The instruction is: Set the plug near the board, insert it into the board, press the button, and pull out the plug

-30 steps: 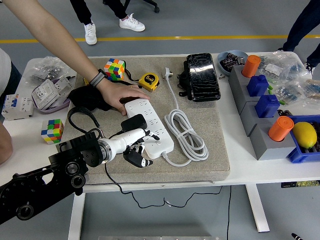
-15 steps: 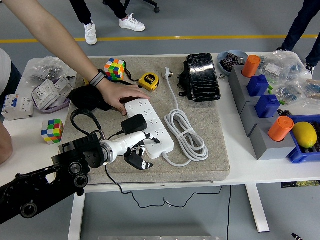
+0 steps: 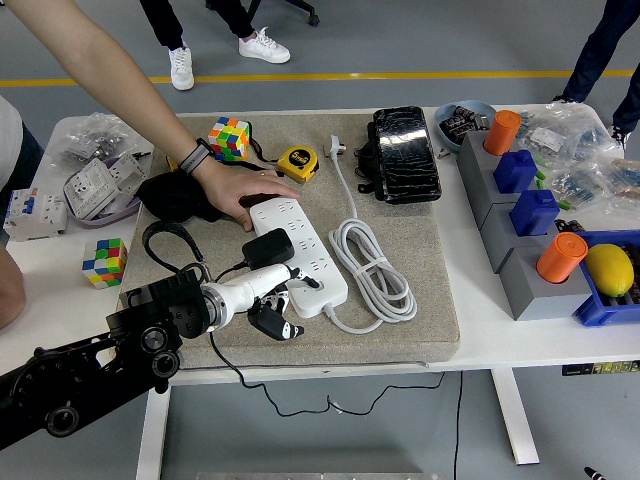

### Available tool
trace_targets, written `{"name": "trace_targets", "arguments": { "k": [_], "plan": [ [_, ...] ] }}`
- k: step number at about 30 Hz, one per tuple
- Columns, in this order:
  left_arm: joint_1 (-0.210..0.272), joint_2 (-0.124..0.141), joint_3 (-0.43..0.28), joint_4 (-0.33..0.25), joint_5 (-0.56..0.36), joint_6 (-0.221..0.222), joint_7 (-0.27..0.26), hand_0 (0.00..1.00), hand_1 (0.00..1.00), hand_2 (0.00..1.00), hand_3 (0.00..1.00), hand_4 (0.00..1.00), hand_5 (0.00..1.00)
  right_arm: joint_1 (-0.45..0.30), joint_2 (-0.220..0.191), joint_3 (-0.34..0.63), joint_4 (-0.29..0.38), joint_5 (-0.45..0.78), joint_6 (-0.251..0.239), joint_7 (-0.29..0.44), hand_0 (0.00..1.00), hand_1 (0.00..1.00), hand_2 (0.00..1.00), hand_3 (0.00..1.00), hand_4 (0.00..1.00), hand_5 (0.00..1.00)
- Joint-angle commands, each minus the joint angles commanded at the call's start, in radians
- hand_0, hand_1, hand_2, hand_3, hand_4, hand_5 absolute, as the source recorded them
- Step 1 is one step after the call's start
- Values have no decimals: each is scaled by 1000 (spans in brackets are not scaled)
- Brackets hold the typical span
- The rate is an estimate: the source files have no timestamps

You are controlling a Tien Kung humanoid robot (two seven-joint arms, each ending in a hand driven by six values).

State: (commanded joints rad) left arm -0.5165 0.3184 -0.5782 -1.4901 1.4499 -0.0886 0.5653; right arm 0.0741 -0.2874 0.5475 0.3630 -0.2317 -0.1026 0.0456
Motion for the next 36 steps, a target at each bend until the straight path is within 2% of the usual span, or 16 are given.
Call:
{"name": "trace_targets", "arguments": {
  "k": [7, 8, 10, 13, 14, 19, 20, 25, 26, 32, 33, 36],
  "plan": [
    [10, 2, -36, -14, -7, 19, -37, 66, 69, 152, 842, 770, 2, -3, 2, 1, 0, 0, 0, 0, 570, 642, 610, 540, 923, 479],
    [15, 2, -48, -17, -10, 32, -61, 70, 68, 161, 828, 559, 2, -4, 2, 2, 0, 0, 0, 1, 570, 641, 610, 540, 923, 479],
    [20, 2, -62, -17, -25, 42, -87, 70, 68, 161, 828, 559, 2, -4, 2, 2, 0, 0, -1, 1, 570, 641, 610, 540, 923, 479],
    [30, 1, -77, -6, -61, 77, -155, 70, 68, 161, 828, 559, 2, -5, 3, 6, -1, -1, 0, 0, 570, 641, 610, 540, 923, 479],
    [32, 1, -78, -3, -66, 88, -173, 141, 93, 198, 670, 810, 165, -5, 3, 6, 0, -1, 0, 0, 570, 641, 609, 539, 922, 479],
    [52, -2, -77, 30, -129, 217, -332, 141, 93, 198, 670, 810, 165, -6, 5, 9, -1, -3, 0, 1, 570, 641, 609, 539, 922, 479],
    [55, -3, -77, 35, -142, 238, -359, 185, 227, 375, 614, 835, 234, -6, 5, 9, -1, -3, 0, 1, 570, 641, 610, 539, 922, 479],
    [66, -9, -79, 57, -185, 334, -491, 185, 227, 375, 614, 835, 234, -8, 6, 11, -1, -4, 0, 1, 570, 641, 610, 539, 922, 479],
    [68, -10, -82, 62, -184, 354, -513, 343, 492, 524, 597, 868, 275, -8, 7, 11, -1, -4, 0, 1, 569, 641, 610, 539, 922, 479],
    [72, -14, -94, 91, -164, 414, -566, 343, 492, 524, 597, 868, 275, -8, 7, 12, -1, -4, 0, 1, 569, 641, 610, 539, 922, 479],
    [72, -14, -94, 102, -165, 421, -574, 527, 669, 672, 681, 918, 334, -8, 7, 12, -1, -4, 0, 1, 569, 641, 610, 539, 922, 479],
    [71, -17, -92, 123, -165, 439, -597, 527, 669, 672, 681, 918, 334, -8, 7, 13, -1, -4, 0, 1, 569, 641, 610, 539, 922, 479]
  ]
}}
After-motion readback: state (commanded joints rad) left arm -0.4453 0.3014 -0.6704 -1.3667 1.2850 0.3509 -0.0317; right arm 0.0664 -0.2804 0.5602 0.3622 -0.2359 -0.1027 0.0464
